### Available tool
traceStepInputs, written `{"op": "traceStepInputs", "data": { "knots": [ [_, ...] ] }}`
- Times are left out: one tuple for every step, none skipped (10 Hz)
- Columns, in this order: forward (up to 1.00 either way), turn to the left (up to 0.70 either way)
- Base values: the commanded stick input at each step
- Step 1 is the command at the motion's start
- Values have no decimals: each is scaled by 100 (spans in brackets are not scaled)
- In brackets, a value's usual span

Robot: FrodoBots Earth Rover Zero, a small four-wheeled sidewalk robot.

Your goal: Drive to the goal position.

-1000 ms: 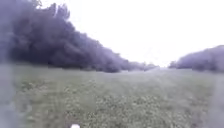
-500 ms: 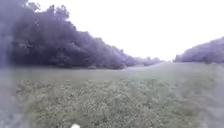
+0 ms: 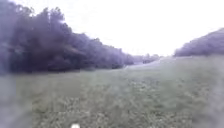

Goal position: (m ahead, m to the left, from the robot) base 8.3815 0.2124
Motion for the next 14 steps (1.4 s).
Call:
{"op": "traceStepInputs", "data": {
  "knots": [
    [70,0],
    [70,0],
    [70,0],
    [70,0],
    [70,0],
    [70,0],
    [70,-7],
    [70,-23],
    [70,-35],
    [70,-35],
    [70,-35],
    [70,-35],
    [70,-35],
    [70,-23]
  ]
}}
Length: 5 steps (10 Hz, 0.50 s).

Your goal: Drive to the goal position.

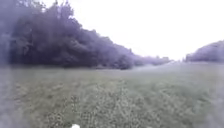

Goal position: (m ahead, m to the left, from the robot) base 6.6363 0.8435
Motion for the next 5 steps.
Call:
{"op": "traceStepInputs", "data": {
  "knots": [
    [70,-9],
    [70,0],
    [70,0],
    [70,0],
    [70,0]
  ]
}}
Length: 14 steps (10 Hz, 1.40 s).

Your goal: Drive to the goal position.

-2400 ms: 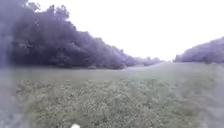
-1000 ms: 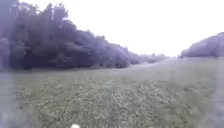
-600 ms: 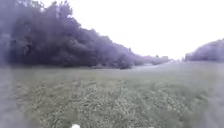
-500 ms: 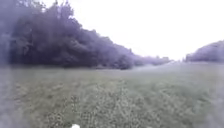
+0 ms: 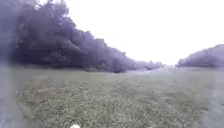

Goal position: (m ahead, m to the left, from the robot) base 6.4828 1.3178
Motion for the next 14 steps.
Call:
{"op": "traceStepInputs", "data": {
  "knots": [
    [70,0],
    [70,0],
    [70,0],
    [70,0],
    [70,0],
    [70,0],
    [70,0],
    [70,0],
    [70,0],
    [70,0],
    [70,0],
    [70,0],
    [70,0],
    [70,0]
  ]
}}
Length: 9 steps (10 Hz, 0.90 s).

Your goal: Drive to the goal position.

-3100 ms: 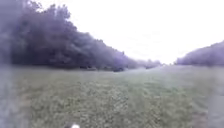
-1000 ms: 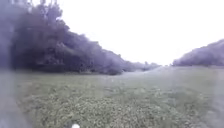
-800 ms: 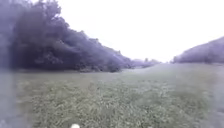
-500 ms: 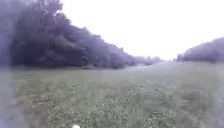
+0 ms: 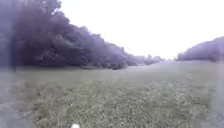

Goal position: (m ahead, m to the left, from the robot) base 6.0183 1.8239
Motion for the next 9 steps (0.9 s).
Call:
{"op": "traceStepInputs", "data": {
  "knots": [
    [70,0],
    [70,0],
    [70,0],
    [70,0],
    [70,0],
    [70,0],
    [70,0],
    [70,-3],
    [70,-8]
  ]
}}
